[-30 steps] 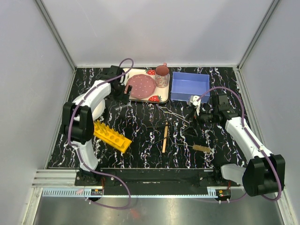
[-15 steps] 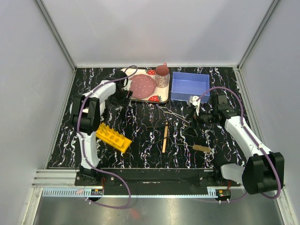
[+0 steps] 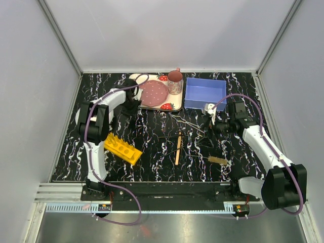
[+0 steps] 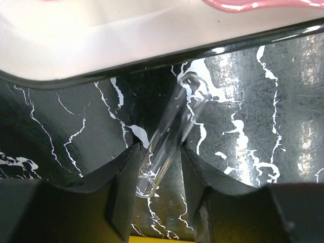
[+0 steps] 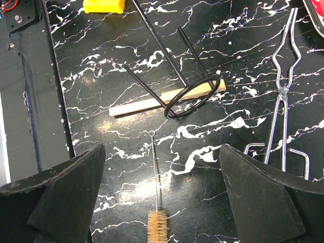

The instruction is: Organize the chemistry lab equipment

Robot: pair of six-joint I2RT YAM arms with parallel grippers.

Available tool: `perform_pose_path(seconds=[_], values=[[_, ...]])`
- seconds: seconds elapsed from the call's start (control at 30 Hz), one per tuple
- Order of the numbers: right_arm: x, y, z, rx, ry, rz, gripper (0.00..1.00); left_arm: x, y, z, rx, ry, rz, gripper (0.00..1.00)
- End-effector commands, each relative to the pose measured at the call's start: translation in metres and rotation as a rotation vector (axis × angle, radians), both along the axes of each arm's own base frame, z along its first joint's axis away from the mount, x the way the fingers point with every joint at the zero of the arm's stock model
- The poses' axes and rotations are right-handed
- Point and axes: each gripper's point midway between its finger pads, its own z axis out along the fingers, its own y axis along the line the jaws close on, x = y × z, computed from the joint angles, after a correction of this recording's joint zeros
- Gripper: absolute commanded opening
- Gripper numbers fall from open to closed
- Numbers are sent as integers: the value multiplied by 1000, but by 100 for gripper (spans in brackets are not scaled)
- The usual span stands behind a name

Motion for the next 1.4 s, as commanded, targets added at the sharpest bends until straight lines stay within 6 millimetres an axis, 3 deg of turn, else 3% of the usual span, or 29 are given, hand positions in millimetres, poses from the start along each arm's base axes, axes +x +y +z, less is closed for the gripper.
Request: perform_pose_path(seconds=[0.0, 0.07, 0.27, 0.6, 0.8, 0.83, 1.0, 1.03, 1.13, 1.2, 1.23, 1.3, 1.37], values=[[5, 0, 9, 4, -41, 7, 100, -14, -7, 0, -65, 5, 29, 40], [5, 0, 10, 6, -41, 8, 100, -17, -12, -1, -96, 2, 53, 32], [4, 0, 11, 8, -46, 13, 100, -34, -36, 11, -270, -21, 113, 22], [-8, 10, 12, 81, -32, 122, 100, -59, -71, 53, -526, -32, 88, 18], [-13, 12, 39, 82, -160, 250, 100, -83, -93, 87, -701, -14, 38, 18], [-13, 11, 52, 72, -177, 267, 100, -86, -96, 92, -726, -17, 27, 18], [-12, 14, 86, 46, -372, 462, 100, -122, -123, 123, -888, 39, -50, 18], [-17, 16, 100, 46, -384, 495, 100, -133, -134, 130, -927, 62, -93, 18], [-18, 30, 111, 10, -461, 604, 100, -163, -160, 146, -1006, 122, -165, 18], [-28, 47, 109, -32, -488, 684, 100, -176, -172, 156, -1050, 132, -213, 18], [-20, 48, 102, -106, -530, 697, 100, -190, -182, 163, -1077, 176, -244, 18], [-32, 63, 94, -153, -562, 768, 100, -201, -193, 172, -1107, 183, -295, 19], [-31, 66, 87, -224, -568, 792, 100, -217, -204, 181, -1132, 224, -339, 19]])
